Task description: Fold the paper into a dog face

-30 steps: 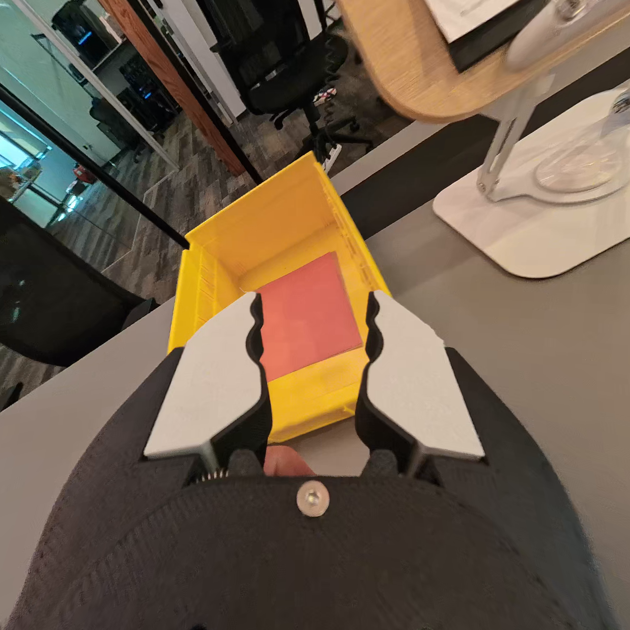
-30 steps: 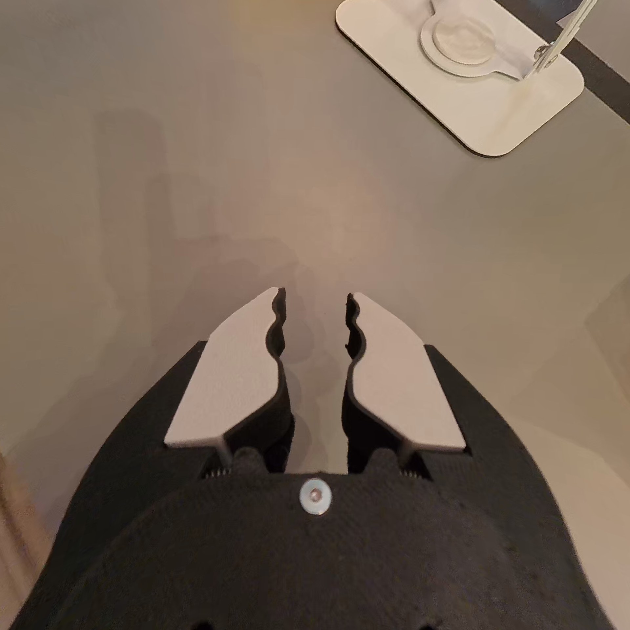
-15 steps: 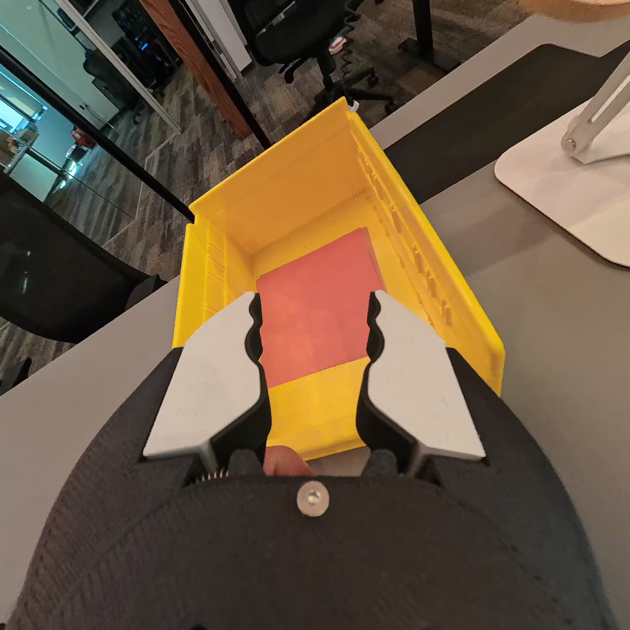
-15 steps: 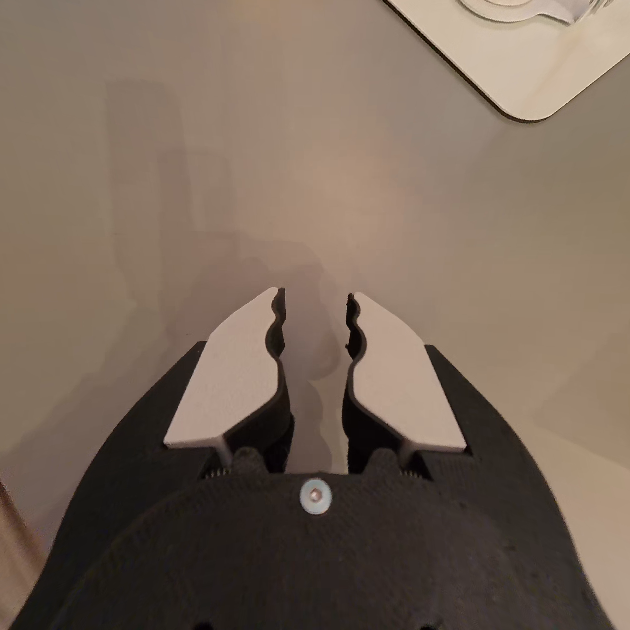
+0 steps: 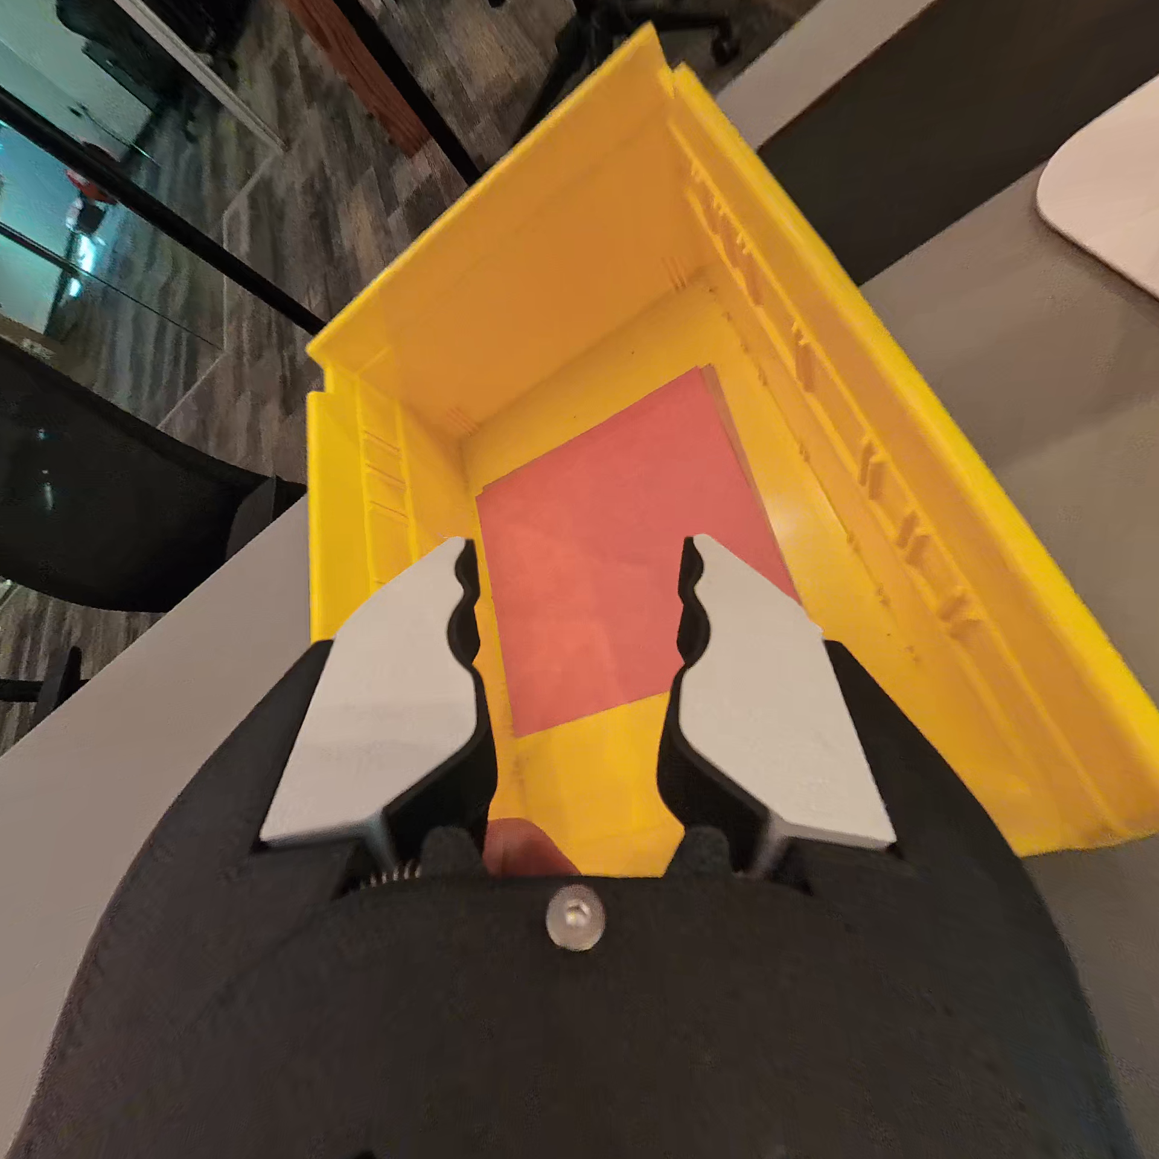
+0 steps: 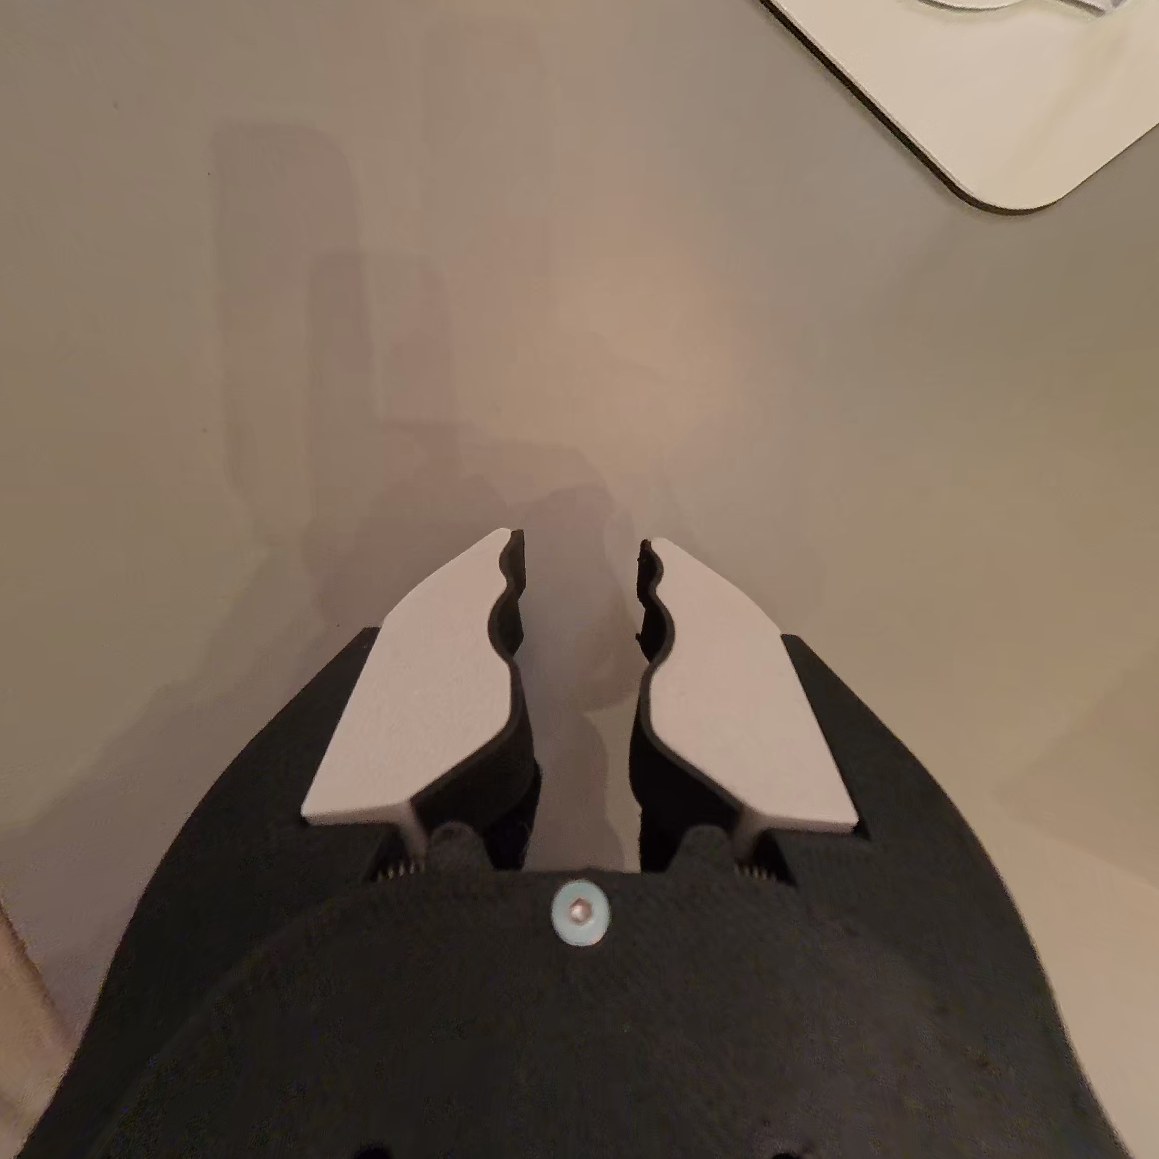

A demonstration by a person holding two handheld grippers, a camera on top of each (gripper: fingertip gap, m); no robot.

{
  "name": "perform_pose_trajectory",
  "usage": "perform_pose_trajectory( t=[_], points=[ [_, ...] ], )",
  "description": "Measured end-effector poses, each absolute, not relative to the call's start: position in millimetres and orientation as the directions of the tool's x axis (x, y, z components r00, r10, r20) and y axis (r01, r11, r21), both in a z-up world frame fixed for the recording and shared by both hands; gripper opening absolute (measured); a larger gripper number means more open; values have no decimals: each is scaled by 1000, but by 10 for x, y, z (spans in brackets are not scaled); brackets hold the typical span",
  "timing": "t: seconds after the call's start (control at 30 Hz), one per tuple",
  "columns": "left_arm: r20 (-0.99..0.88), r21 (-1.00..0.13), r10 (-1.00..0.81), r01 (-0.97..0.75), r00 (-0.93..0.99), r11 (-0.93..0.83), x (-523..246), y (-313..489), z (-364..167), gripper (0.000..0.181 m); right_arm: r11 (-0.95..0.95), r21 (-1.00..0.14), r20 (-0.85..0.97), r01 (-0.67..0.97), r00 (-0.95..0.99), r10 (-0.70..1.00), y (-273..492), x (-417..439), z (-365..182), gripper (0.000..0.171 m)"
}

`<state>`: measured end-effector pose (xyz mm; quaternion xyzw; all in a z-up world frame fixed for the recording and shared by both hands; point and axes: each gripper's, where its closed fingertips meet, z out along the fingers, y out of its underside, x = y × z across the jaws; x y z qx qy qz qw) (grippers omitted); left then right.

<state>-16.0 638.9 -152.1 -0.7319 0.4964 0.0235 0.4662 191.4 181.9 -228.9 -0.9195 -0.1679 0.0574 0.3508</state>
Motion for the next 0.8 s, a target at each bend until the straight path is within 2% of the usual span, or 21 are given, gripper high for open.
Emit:
perform_pose_trajectory(
  t=[0.13,0.4,0.57,0.8],
  points=[
    [-522,-559,-730,-823,441,-97,-162,6502,-1701,61,-697,-662,9,277,932,362,1849,1878,-2296,34],
    [-514,-439,-759,-883,400,-167,-166,6733,-1963,67,-698,-656,-2,287,925,381,1894,1822,-2321,34],
    [-446,-460,-777,-858,444,-227,-172,6845,-1992,69,-702,-656,-13,279,925,379,1890,1827,-2332,34],
    [-378,-505,-779,-817,500,-279,-239,7033,-1844,55,-707,-659,-40,256,927,373,1895,1847,-2352,34]
  ],
)
